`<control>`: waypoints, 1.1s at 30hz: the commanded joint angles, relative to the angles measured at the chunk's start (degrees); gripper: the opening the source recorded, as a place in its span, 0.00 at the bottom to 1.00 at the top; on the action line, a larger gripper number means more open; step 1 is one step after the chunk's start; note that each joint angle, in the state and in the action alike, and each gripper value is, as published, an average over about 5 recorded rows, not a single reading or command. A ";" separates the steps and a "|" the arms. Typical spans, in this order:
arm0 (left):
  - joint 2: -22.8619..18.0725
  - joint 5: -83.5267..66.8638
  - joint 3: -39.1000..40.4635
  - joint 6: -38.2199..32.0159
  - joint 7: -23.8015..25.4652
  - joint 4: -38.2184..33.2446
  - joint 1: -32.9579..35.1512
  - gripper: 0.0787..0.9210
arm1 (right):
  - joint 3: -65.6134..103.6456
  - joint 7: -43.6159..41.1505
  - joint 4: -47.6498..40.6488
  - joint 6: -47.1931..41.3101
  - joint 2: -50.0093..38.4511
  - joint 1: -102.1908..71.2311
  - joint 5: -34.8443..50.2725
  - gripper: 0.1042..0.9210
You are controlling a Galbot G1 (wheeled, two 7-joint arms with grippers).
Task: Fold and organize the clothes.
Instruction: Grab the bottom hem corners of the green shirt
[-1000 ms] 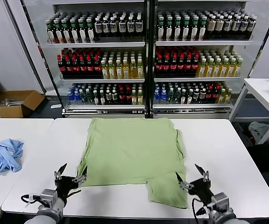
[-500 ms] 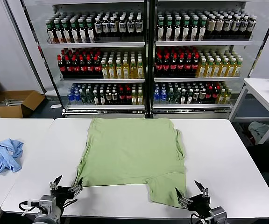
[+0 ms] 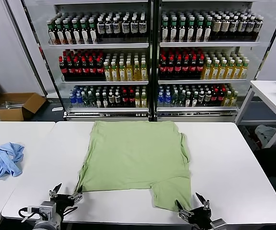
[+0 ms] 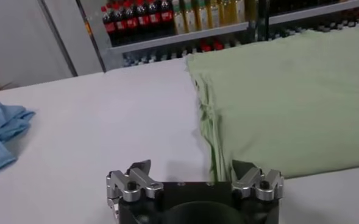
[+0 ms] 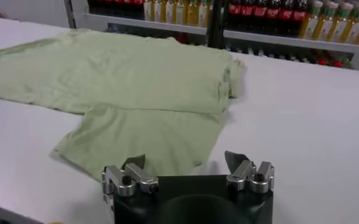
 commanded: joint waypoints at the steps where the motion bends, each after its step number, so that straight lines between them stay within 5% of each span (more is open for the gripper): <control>1: -0.09 -1.59 0.03 0.11 0.23 0.98 -0.27 0.88 | -0.47 0.50 -0.19 -0.30 0.14 -0.31 0.26 0.88; 8: -0.50 -2.49 0.33 -0.25 2.55 1.24 -0.15 0.82 | -0.84 0.95 -0.72 -0.67 0.31 -0.02 2.74 0.74; 26: -2.10 -4.46 1.40 -3.25 4.60 2.45 -0.50 0.17 | -0.89 0.27 -1.64 0.29 0.40 0.89 5.62 0.08; 33: -1.71 -5.10 0.88 -3.06 5.27 -0.92 1.15 0.00 | 2.21 -1.53 1.94 -0.21 -1.44 -0.05 9.69 0.01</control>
